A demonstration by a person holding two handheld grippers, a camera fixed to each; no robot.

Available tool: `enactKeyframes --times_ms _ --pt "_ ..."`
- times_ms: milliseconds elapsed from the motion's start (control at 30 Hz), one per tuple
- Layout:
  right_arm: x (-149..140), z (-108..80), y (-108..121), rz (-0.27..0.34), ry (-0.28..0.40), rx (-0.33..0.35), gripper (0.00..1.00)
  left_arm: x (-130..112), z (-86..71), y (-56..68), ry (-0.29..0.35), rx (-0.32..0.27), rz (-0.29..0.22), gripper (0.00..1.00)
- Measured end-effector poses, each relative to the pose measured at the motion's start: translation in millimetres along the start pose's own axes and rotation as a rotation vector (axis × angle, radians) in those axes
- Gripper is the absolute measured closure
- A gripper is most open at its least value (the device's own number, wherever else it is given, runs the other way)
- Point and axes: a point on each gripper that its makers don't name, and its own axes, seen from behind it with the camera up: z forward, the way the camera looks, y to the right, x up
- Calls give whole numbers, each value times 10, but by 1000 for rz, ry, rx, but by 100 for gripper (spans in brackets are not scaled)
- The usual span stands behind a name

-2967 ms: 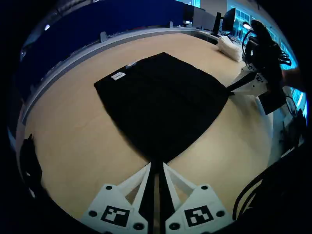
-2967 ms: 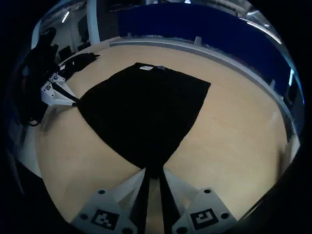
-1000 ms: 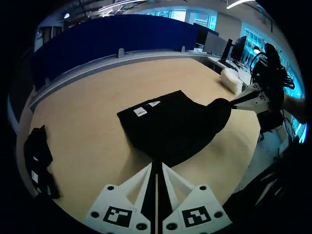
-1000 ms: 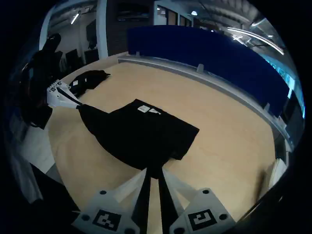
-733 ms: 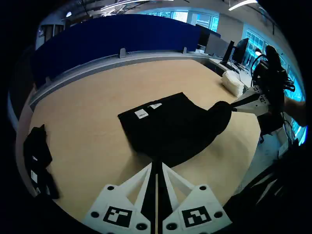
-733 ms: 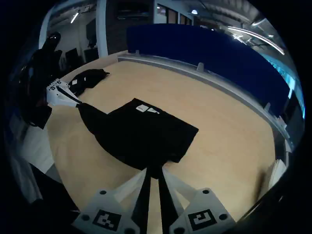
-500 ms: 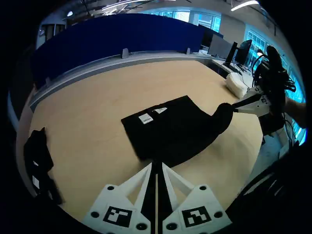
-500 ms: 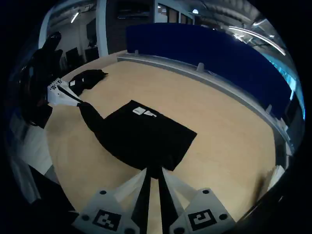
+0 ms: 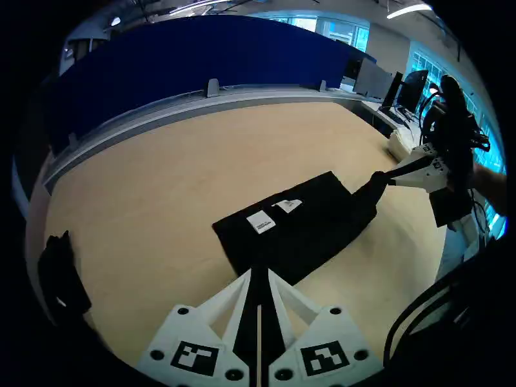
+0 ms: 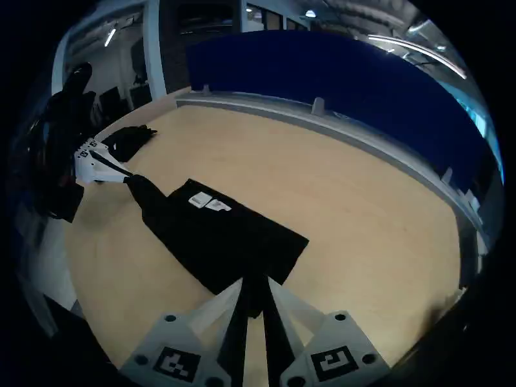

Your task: Fold towel

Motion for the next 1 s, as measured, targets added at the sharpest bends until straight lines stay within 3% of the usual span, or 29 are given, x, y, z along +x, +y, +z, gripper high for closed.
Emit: enactKeyframes --times_ms 600,1000 --pt "-77 277 159 42 -37 -5 87 32 330 -87 -14 -21 -13 97" --pt "-137 627 297 102 -65 -25 84 87 671 -247 -3 -22 -25 97"
